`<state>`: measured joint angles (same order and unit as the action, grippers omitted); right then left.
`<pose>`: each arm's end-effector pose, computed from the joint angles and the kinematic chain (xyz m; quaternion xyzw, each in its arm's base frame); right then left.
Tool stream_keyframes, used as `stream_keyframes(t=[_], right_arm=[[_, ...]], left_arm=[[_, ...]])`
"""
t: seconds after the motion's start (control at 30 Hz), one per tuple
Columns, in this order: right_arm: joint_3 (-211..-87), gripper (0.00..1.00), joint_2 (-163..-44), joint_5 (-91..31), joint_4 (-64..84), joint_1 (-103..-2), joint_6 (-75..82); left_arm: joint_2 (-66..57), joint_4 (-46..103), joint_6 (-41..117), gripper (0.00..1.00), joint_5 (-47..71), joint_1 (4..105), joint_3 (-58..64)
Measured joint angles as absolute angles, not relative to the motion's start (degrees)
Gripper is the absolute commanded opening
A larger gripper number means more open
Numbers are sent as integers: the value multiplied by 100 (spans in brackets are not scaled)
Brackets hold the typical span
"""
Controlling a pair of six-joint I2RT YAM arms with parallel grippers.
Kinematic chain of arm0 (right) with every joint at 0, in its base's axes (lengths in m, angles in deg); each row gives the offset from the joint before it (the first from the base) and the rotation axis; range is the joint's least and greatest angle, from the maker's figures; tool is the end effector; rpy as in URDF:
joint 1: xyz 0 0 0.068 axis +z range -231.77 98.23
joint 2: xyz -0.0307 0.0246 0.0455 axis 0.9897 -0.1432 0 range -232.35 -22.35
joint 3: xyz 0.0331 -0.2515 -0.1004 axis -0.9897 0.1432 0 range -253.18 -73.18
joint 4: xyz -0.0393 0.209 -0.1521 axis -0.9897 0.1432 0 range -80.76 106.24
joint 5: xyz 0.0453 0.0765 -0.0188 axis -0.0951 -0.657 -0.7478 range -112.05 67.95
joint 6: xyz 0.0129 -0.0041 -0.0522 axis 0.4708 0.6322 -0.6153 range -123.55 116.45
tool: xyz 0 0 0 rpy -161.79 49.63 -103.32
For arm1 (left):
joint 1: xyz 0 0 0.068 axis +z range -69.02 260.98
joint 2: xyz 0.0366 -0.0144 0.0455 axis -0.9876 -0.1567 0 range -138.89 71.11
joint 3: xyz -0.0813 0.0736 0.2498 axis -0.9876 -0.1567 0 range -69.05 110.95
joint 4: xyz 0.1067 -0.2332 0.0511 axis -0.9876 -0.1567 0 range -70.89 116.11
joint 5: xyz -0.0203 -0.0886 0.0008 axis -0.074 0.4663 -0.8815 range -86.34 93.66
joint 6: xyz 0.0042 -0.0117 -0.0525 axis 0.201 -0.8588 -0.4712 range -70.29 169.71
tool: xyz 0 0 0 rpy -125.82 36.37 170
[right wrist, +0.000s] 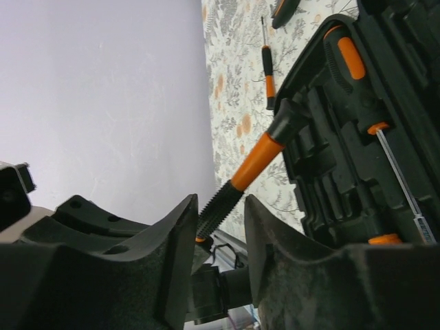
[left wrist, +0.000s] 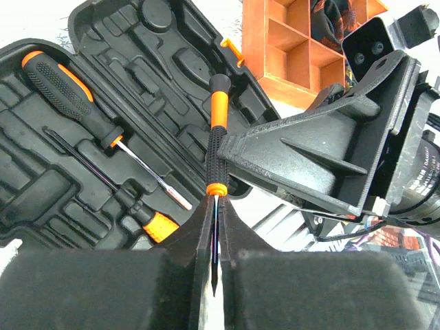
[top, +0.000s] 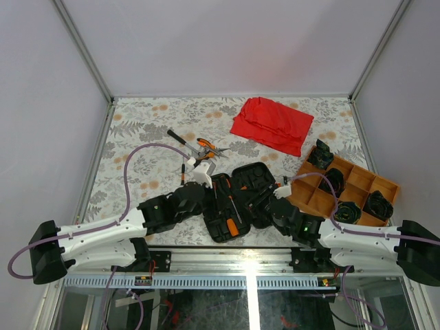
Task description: Sort the tools into containers
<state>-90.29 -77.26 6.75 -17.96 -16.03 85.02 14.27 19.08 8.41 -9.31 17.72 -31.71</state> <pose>0.0985 0.1770 0.2073 0.3033 0.6991 0.5606 0.3241 0.1079 -0.1963 0.2607 0.1026 0.8409 -0.3546 0.3957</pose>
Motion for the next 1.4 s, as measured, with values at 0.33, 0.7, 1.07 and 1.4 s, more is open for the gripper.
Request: stream_keyframes(t=[0.33,0.7,1.07,1.4], right_arm=[[-9020,0,-7731,683,-2159,-1608,8301],[-9440,0,-7458,957,-1047,-1603,6706],[-11210,0,-8253,331,1187,-1662,4299],[-12609,0,-10179,-1483,2040,-2040,3060]], left_arm=[[1342,1950,837,19,-761,1772,-3186],[1582,2142,708,42,-509,1872,-3505],[1991,1943,129,38,166,3883,-4058],[1851,1030,-234,38,-391,4340,-4141]])
